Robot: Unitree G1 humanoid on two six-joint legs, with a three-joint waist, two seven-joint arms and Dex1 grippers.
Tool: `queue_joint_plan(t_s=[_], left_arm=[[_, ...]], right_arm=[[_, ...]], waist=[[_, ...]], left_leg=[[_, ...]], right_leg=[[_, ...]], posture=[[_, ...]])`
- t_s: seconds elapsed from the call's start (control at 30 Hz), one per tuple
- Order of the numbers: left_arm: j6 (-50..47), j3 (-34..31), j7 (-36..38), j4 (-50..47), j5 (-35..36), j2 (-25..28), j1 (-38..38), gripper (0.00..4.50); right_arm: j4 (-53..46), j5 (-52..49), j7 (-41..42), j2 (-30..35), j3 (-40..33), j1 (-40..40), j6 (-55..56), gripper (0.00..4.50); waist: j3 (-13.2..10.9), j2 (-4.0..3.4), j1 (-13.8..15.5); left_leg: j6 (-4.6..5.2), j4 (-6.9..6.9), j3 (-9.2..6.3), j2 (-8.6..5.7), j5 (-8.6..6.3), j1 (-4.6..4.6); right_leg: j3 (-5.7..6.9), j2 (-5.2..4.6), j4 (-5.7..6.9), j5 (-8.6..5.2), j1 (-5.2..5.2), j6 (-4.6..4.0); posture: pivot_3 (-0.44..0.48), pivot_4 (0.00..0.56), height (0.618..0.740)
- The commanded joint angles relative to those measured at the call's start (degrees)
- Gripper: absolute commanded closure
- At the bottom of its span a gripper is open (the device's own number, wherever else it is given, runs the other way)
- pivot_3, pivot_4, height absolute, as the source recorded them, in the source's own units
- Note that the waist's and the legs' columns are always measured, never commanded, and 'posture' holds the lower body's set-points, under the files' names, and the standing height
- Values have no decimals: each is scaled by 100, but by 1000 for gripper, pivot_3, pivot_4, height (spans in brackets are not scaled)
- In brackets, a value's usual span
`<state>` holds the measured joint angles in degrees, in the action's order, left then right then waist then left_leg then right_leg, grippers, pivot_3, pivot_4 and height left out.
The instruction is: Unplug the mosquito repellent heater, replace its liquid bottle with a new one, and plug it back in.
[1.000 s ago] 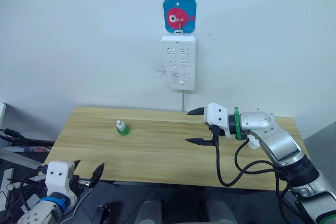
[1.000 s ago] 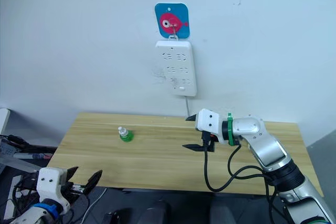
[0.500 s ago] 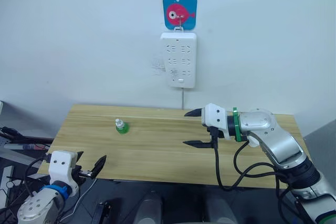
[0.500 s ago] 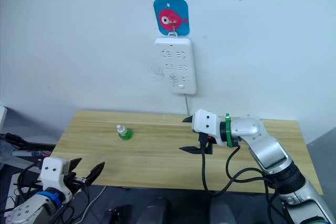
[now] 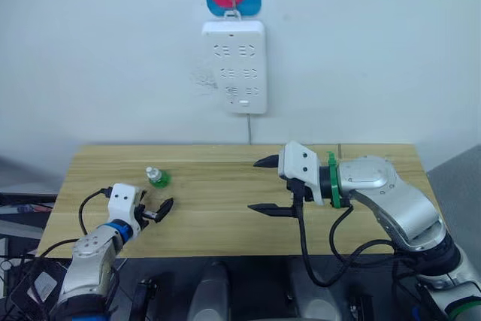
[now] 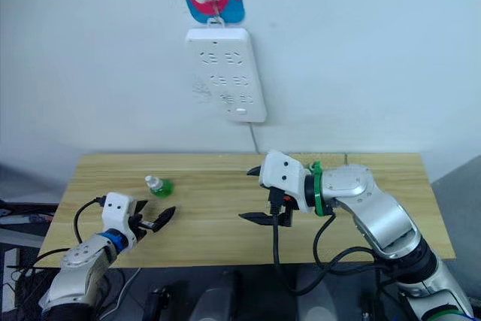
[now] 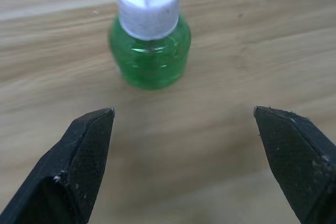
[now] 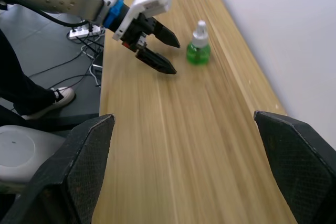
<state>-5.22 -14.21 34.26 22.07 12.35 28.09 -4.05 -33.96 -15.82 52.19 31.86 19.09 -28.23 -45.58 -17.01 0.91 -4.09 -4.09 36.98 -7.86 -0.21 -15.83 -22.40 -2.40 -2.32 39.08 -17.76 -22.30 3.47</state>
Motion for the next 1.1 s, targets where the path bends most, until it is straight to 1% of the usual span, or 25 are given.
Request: queue_joint_plan(t_s=[0.03,0.27,0.53,0.63,0.8,0.83,0.9,0.97,1.03,1.1], left_arm=[[297,-7,-51,583,-106,48,-229,0],[680,-106,-212,1360,-49,-28,-710,0],[1013,11,-211,1582,-66,-180,-814,0],[1186,13,-286,1668,-109,-221,-857,617],[1386,126,-277,1363,-211,-264,-523,2156],[1457,144,-278,1260,-243,-237,-455,2248],[1708,269,-217,1026,-433,-110,-326,2248],[1757,339,-124,516,-492,17,-210,2248],[1789,514,104,-3,-571,195,-213,2248],[1581,812,535,-561,-587,412,-359,2248]], right_arm=[[-447,-230,-157,67,-170,43,-273,57],[-779,-524,-349,216,-225,137,-636,57],[-800,-711,-405,424,-248,209,-602,57],[-824,-751,-478,427,-272,236,-640,0],[-761,-703,-528,491,-265,280,-516,0],[-725,-672,-546,490,-269,285,-463,0],[-635,-581,-587,487,-272,297,-313,0],[-541,-531,-652,476,-350,328,-187,0],[-452,-526,-697,471,-437,374,-69,0],[-368,-534,-748,452,-521,418,36,0]], waist=[[-20,-1,-67],[-95,-5,-120],[-111,-7,-161],[-112,-7,-159],[-112,-7,-165],[-111,-7,-167],[-111,-7,-165],[-111,-6,-165],[-111,-6,-155],[-110,-5,-107]], left_leg=[[0,0,-1,0,0,-1],[0,4,2,-1,1,-1],[-1,5,3,-1,2,-1],[-2,5,3,-2,2,-1],[-2,4,5,-2,2,-2],[-2,2,5,0,2,-2],[-2,1,4,1,2,-2],[-3,1,3,0,2,-3],[-5,1,2,-1,3,-6],[-11,2,-7,-1,7,-17]], right_leg=[[2,-1,0,0,-1,0],[2,-5,2,3,-1,6],[2,-5,2,5,0,9],[2,-5,2,6,0,10],[0,-7,-2,6,-1,11],[1,-9,-4,6,-1,11],[1,-12,-5,6,-2,11],[3,-28,-5,6,-3,11],[5,-29,-6,6,-4,11],[13,-29,-6,7,-9,12]], posture=[[-147,384,734],[-168,382,734],[-170,377,734],[-169,374,734],[-165,355,734],[-163,350,734],[-158,338,734],[-156,330,734],[-150,321,734],[-143,304,734]])
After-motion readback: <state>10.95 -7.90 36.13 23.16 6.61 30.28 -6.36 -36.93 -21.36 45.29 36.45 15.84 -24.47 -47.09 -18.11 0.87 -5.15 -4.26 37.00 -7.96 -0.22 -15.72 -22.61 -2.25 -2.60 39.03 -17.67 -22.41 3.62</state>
